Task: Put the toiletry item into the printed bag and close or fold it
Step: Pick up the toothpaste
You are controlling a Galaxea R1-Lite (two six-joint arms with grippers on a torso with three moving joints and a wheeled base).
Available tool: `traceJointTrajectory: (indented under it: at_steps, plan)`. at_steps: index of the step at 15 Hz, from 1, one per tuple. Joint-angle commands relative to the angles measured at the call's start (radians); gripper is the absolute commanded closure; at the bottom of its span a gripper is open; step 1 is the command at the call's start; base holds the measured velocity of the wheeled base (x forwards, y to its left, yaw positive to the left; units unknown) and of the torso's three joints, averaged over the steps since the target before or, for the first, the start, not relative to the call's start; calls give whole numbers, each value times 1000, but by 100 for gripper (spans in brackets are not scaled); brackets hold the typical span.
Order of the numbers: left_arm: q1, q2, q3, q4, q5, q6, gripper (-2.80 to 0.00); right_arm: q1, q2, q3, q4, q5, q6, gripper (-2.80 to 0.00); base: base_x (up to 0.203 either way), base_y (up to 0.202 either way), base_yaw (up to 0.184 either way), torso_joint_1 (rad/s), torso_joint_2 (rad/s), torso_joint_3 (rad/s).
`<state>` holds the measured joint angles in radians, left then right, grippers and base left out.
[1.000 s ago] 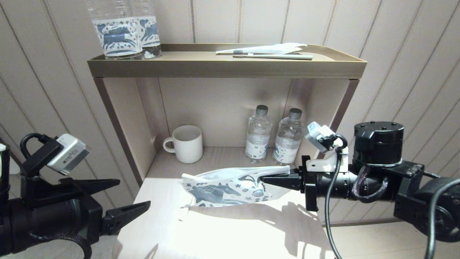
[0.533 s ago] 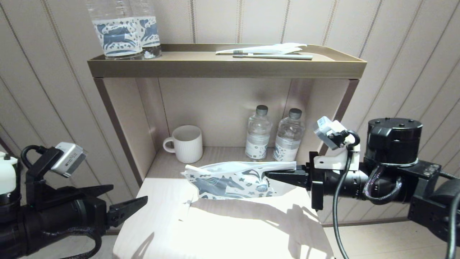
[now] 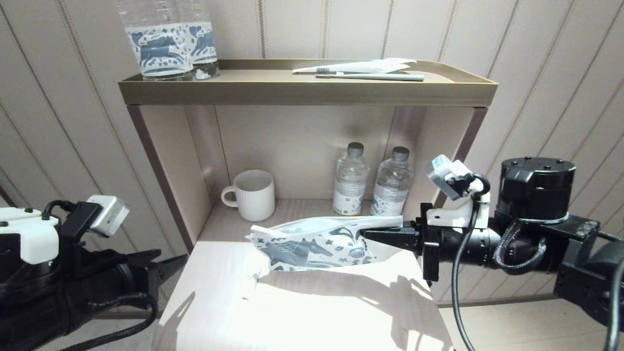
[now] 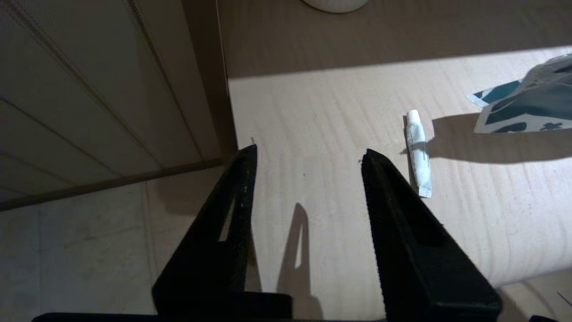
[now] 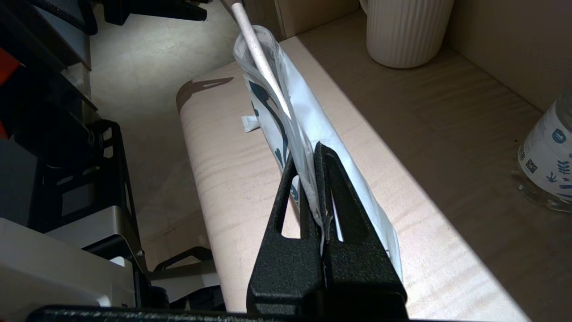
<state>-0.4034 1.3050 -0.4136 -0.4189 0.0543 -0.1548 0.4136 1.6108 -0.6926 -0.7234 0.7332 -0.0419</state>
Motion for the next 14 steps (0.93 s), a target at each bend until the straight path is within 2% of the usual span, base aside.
traceJointTrajectory:
  at_steps: [1, 3, 4, 6, 9, 11, 14]
  plan:
    - [0, 27, -3, -3, 0, -6, 0, 1, -5, 3, -5, 5, 8, 0, 0, 0, 0, 0, 0, 0]
    - [-12, 67, -3, -8, -1, -19, 0, 1, -29, 25, -6, 3, 48, 0, 0, 0, 0, 0, 0, 0]
    - [-38, 88, -2, -15, 1, -37, 0, 4, -29, 31, -9, -23, 62, 0, 0, 0, 0, 0, 0, 0]
    - [-82, 106, 7, -25, 2, -54, 0, 11, -16, 42, -11, -81, 66, 0, 0, 0, 0, 0, 0, 0]
    - [-100, 106, 13, -29, 1, -69, 0, 11, 21, 90, -43, -86, 56, 0, 0, 0, 0, 0, 0, 0]
    - [-100, 109, 13, -29, 1, -69, 0, 12, 70, 153, -132, -87, 41, 0, 0, 0, 0, 0, 0, 0]
    - [-100, 112, 15, -29, 1, -69, 0, 14, 166, 252, -353, -90, -13, 0, 0, 0, 0, 0, 0, 0]
